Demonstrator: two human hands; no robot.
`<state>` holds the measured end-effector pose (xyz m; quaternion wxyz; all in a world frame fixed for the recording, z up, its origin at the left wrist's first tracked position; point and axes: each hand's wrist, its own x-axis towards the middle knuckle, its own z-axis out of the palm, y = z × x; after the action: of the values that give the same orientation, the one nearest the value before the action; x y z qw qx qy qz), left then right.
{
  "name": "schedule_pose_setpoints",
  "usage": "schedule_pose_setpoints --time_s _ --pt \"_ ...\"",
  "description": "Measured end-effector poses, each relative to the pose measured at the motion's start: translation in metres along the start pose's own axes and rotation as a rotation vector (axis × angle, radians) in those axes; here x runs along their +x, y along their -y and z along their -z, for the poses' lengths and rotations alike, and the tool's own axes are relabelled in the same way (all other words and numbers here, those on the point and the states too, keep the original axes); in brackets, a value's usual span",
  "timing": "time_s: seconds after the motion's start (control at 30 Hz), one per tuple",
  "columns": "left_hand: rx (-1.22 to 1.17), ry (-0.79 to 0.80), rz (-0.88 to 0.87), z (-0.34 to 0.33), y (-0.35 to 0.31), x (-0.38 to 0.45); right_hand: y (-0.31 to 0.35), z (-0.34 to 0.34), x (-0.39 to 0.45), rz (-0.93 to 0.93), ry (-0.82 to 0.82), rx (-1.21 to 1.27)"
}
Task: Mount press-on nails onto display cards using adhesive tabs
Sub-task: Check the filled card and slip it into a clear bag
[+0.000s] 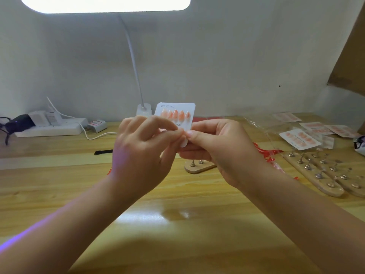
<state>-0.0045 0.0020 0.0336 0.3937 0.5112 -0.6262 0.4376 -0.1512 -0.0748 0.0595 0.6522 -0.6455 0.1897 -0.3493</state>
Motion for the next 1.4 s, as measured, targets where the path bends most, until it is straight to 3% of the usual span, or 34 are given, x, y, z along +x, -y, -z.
schedule_pose_setpoints --time_s 0.23,0.5,0.63,0.77,0.87,0.93,1.07,1.4 --pt "0.018 0.083 -0.058 0.002 0.0 0.0 0.002 0.005 0.003 0.022 -0.03 -0.009" --pt "-0.301 0.328 0.281 0.007 -0.012 0.008 0.001 0.013 0.01 -0.039 -0.005 0.14" --pt "-0.406 0.225 0.399 0.009 -0.016 0.011 -0.001 0.015 0.013 -0.063 -0.033 0.194" --pt "-0.294 0.044 0.558 0.009 -0.012 0.014 -0.004 0.018 0.016 -0.068 -0.051 0.181" --pt "-0.549 0.119 0.865 0.005 -0.004 0.016 -0.006 0.019 0.017 -0.047 -0.048 0.133" --pt "-0.712 0.193 0.958 0.002 -0.001 0.014 -0.009 0.02 0.017 -0.035 -0.053 0.097" --pt "-0.897 0.205 0.963 -0.002 -0.002 0.011 -0.013 0.021 0.018 0.001 -0.064 0.017" --pt "-0.926 0.167 1.024 0.003 -0.001 0.014 -0.01 0.024 0.019 -0.028 0.11 0.091"
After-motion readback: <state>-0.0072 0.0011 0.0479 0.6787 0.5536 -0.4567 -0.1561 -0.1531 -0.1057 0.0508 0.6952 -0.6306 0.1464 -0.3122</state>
